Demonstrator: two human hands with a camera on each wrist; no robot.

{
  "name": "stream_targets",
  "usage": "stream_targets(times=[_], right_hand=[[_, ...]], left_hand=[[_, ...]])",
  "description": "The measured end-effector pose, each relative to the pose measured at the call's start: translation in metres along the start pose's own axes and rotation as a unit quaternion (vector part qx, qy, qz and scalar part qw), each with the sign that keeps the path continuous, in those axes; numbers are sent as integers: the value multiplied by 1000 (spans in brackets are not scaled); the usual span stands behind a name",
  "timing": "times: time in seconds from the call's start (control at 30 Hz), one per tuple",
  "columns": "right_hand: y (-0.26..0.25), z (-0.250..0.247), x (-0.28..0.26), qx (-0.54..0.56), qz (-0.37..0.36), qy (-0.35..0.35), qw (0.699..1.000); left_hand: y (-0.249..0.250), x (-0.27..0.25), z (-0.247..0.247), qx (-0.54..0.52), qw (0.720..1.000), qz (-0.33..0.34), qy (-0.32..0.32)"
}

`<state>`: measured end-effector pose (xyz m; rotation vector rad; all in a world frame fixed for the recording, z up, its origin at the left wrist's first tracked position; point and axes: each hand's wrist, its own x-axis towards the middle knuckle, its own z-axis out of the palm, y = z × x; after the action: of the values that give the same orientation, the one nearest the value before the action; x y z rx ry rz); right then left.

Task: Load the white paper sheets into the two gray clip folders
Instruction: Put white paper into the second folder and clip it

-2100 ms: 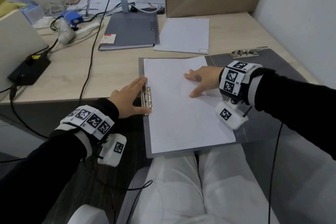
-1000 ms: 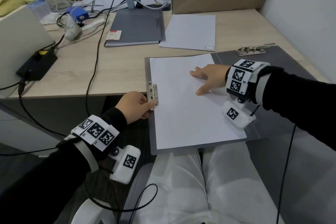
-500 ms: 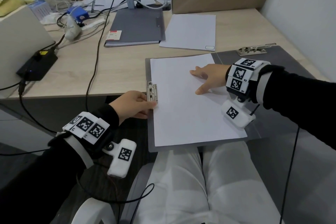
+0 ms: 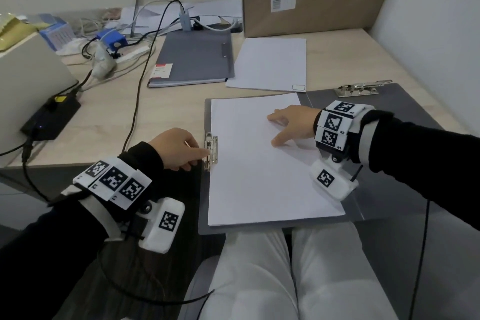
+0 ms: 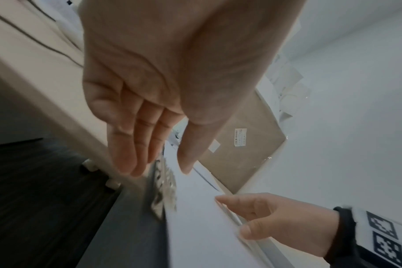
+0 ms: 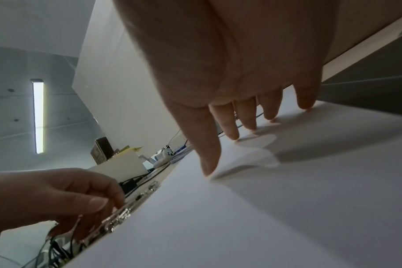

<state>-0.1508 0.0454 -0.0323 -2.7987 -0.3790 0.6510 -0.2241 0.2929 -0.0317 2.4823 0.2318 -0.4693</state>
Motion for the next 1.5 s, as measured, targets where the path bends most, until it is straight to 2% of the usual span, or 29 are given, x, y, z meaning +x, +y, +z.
stream_targets(times=[0.1, 0.2, 0.37, 0.5, 0.6, 0.67, 0.77, 0.83, 1.03, 1.1, 1.17, 1.23, 1.33, 1.37, 1.43, 1.5], right_hand=[[8, -18, 8, 82, 25, 42, 995], [26, -49, 27, 134, 84, 79, 984], [71, -91, 71, 286, 213, 118, 927], [81, -99, 98, 445, 237, 97, 858], [83, -100, 114, 510, 228, 60, 827], [84, -104, 123, 526, 238, 56, 815], [88, -112, 131, 525, 243, 71, 812], [87, -112, 135, 524, 237, 56, 816], [76, -107, 143, 465, 171, 54, 867], [78, -101, 147, 426, 165, 68, 887], [80, -99, 146, 386, 155, 117, 902], [85, -104, 141, 386, 150, 163, 895], [105, -120, 124, 326, 127, 250, 903], [114, -123, 117, 325, 115, 279, 896], [132, -124, 96, 393, 88, 304, 863], [144, -118, 68, 476, 62, 290, 828]], left_hand=[[19, 17, -18, 21, 998, 44, 27], [48, 47, -29, 3, 996, 82, 41], [107, 107, -29, 60, 992, 109, -3], [140, 147, -20, 132, 984, 112, -31], [151, 160, -9, 174, 978, 80, -82], [153, 164, -7, 202, 970, 84, -104], [150, 171, -7, 255, 952, 106, -129], [148, 176, -8, 277, 944, 116, -137], [143, 178, -10, 281, 942, 119, -140], [141, 176, -11, 269, 946, 118, -137], [141, 174, -11, 230, 958, 112, -127], [142, 172, -13, 166, 974, 107, -108], [148, 169, -15, 90, 987, 127, -41], [150, 169, -15, 59, 990, 129, -16], [154, 171, -13, -42, 993, 111, 13], [161, 169, -8, -183, 980, 85, -4]])
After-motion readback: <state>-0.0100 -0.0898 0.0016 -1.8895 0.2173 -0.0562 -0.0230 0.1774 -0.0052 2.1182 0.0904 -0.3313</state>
